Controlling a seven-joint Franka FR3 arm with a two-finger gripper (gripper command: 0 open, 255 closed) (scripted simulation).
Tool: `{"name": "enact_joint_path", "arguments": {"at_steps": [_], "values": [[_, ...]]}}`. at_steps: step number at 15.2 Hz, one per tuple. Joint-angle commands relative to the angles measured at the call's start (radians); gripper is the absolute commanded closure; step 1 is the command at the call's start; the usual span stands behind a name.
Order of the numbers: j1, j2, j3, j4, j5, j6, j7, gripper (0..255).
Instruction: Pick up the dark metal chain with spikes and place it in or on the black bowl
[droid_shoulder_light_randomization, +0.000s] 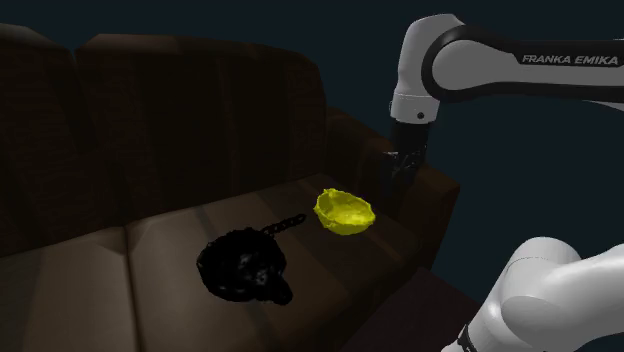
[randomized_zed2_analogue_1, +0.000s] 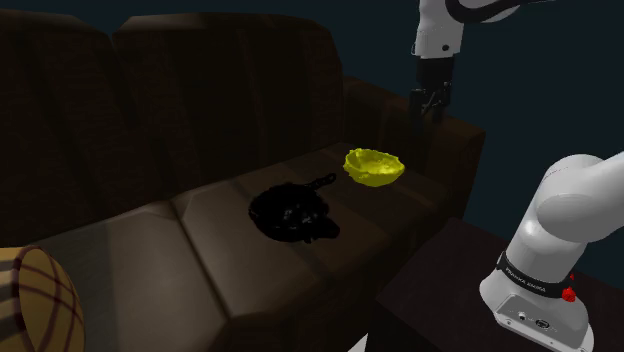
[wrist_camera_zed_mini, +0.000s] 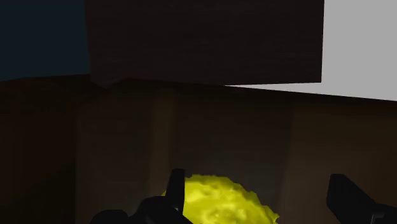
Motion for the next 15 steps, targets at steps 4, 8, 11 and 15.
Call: {"name": "enact_joint_path", "arguments": {"at_steps": [4,8,11,15], "values": [[0.017,0.103,-0.003,0.012,-0.021,0.092,-0.067,0],[0.038,0.248,-0.001,0.048,-0.048,0.204,-0.149,0],[0.052,0.358,0.004,0.087,-0.067,0.278,-0.205,0],[0.069,0.507,0.016,0.154,-0.095,0.363,-0.274,0]]}}
